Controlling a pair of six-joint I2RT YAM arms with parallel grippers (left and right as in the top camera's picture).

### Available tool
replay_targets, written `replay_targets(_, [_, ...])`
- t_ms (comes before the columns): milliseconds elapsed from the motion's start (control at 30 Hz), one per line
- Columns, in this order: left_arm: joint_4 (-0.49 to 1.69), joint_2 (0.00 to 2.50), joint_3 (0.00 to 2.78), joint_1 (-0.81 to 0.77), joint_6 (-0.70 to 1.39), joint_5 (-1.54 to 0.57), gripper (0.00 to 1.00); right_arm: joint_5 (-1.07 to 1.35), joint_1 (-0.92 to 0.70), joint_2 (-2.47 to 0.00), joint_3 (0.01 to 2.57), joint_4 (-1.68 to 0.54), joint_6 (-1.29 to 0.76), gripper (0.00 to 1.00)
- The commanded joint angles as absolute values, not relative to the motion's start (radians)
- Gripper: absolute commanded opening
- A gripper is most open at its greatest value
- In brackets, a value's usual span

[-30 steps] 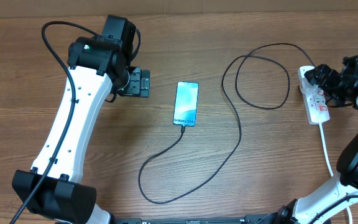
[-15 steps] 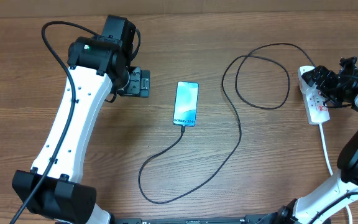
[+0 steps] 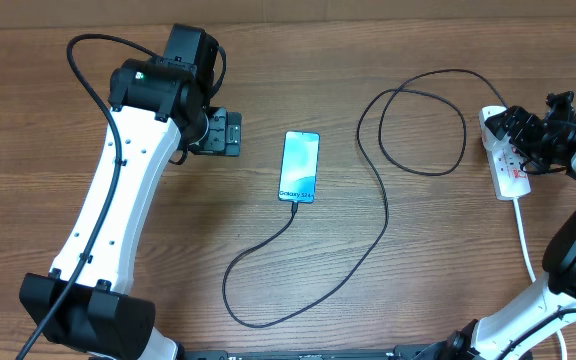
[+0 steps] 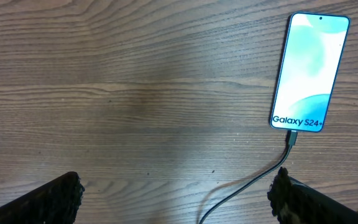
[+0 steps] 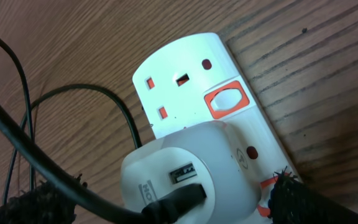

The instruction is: Plug charger to phone and switch on socket

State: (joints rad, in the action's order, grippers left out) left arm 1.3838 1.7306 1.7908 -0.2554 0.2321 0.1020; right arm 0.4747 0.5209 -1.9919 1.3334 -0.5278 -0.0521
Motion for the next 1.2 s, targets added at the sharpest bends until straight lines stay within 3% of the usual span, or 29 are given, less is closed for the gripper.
replay_targets(0, [1.383, 1.736, 1.801, -0.260, 0.216, 0.111, 0.99, 0.517, 0.493, -2.009, 1.328, -0.551, -0.075, 1.00])
replay_targets(1167, [1.383, 1.736, 1.801, -0.260, 0.216, 0.111, 1.00, 0.510, 0.511, -2.006, 1.354, -0.605, -0.149, 1.00])
